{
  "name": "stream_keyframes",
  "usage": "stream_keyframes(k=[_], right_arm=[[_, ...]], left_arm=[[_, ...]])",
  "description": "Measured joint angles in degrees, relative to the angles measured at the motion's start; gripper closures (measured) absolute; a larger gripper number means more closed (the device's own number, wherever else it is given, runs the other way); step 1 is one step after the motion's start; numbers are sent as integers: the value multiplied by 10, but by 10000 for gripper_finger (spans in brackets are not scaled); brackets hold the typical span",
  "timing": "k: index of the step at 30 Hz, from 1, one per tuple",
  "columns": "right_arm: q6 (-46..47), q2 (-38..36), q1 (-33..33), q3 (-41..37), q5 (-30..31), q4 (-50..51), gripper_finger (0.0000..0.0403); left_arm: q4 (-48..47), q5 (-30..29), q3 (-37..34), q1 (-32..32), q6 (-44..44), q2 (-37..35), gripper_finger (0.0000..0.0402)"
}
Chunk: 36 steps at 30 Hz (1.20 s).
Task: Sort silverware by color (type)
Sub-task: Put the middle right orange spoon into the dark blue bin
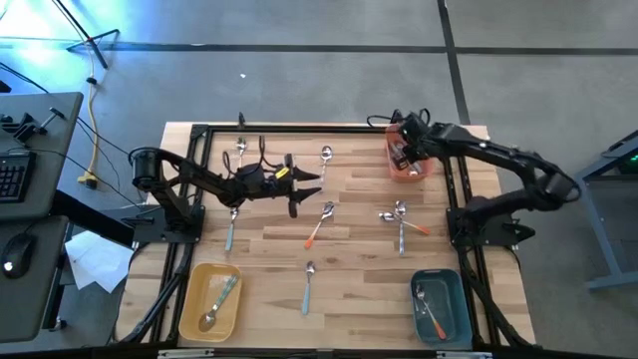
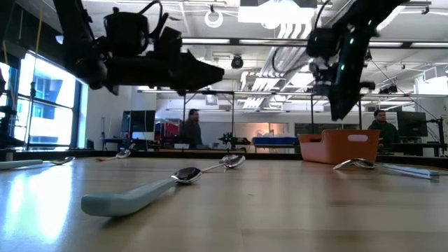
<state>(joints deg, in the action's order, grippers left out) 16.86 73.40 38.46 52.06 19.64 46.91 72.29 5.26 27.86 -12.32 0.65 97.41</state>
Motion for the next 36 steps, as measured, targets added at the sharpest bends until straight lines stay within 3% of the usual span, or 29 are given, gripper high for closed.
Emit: stream_keyframes(k=[6, 10, 16, 27, 36], right_arm=[[76, -105, -154, 0, 11, 100, 345], [155, -131, -256, -29, -7, 131, 372], [222, -116, -366, -79, -18, 120, 355], [286, -91, -428, -99, -84, 126, 235], [281, -85, -428, -98, -113, 134, 199]], left_arm=[[58, 5, -72, 0, 1, -25, 241], [80, 31, -113, 0, 1, -42, 241], [77, 47, -141, 1, 7, -51, 241], [65, 40, -139, 1, 17, -50, 241], [52, 26, -103, -25, 27, -49, 241]])
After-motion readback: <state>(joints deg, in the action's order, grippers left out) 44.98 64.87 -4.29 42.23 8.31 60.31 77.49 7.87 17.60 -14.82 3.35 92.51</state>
